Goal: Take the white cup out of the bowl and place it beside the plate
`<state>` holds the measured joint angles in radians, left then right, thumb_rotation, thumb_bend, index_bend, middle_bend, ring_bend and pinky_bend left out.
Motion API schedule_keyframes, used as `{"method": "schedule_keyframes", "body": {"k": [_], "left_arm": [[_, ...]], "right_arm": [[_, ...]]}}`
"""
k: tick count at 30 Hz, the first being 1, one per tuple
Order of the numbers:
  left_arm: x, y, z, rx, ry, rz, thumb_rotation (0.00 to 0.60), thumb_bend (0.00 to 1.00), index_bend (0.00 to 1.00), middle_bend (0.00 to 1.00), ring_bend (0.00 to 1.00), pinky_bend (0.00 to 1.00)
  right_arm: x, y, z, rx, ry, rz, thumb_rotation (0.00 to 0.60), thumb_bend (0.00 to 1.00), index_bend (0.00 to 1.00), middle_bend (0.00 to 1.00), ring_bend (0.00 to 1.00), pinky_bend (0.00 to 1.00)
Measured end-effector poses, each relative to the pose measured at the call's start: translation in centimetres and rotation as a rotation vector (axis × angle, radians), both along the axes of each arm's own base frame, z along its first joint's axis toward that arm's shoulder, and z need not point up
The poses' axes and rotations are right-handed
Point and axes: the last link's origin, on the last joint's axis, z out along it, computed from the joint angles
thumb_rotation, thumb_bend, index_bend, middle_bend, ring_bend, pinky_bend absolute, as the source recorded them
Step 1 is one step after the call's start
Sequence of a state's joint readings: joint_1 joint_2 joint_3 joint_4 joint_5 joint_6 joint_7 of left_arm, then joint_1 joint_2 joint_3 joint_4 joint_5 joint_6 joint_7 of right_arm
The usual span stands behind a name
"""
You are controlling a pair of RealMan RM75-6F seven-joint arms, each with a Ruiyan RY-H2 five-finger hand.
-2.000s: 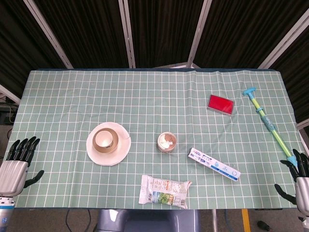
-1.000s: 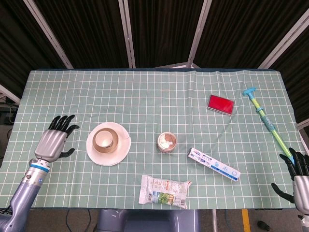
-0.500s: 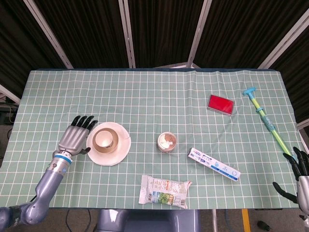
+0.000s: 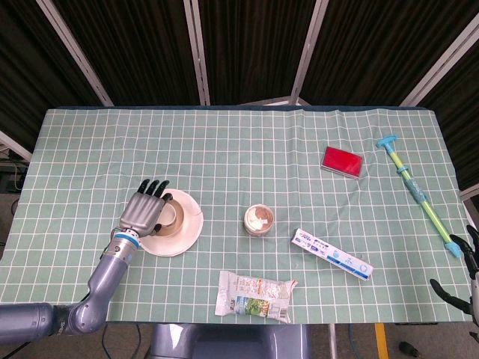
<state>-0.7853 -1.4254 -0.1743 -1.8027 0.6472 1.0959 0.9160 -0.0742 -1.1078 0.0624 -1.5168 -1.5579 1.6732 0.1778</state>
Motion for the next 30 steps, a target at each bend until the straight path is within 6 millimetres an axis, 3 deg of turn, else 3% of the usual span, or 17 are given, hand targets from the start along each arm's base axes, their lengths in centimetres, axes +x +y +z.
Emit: {"method": "schedule_keyframes", "body": {"k": [11,21,30], "left_arm": [[-0.3,0.0,0.2,0.006,0.009,0.019,0.600,0.24,0.20,0.00,0.00,0.00],[-0.3,0.3,1.7,0.028,-0.018,0.009,0.600,0.24,0.18,0.00,0.00,0.00],[-0.7,0.3,0.2,0.005,-0.003,0.021,0.600,0.24,0.19,0.00,0.00,0.00]], "right_arm": [[-0.1,0.2,0.4,-0.029,-0.018,0.000,0.600,0.09,0.15,0.00,0.00,0.00],[0.0,0.1,0.1,-0.024,-0.013,-0.004,0.600,0.09,0.15,0.00,0.00,0.00],[0.1,0.1,0.1,-0.024,-0.016,0.002,0.600,0.09,0.15,0.00,0.00,0.00]]}}
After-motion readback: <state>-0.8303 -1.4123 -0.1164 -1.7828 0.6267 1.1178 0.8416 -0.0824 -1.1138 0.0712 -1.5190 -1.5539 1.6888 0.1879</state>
